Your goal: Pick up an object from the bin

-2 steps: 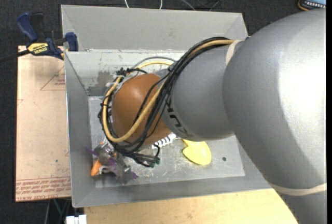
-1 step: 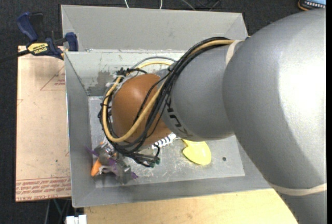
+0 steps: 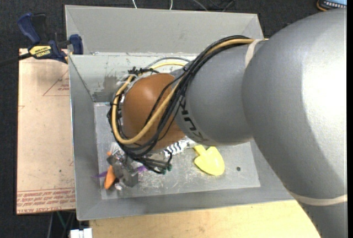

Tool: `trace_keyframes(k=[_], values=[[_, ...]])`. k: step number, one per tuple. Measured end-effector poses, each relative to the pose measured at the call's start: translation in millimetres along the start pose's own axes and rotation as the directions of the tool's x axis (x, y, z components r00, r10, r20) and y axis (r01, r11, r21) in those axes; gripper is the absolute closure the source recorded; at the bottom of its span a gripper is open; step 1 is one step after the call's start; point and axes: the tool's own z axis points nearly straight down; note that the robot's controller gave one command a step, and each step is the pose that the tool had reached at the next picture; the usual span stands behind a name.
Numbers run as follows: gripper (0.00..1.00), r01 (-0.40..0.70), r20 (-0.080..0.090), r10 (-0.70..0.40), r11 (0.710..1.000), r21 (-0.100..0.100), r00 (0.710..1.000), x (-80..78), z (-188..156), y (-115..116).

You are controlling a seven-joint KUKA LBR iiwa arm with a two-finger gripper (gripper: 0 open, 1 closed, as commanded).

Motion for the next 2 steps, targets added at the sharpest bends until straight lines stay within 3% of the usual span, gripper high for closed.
trace_keyframes(k=[2], values=[[1.00, 0.021, 0.000, -0.021, 1.000, -0.001, 1.000, -2.4, -2.1, -4.1]])
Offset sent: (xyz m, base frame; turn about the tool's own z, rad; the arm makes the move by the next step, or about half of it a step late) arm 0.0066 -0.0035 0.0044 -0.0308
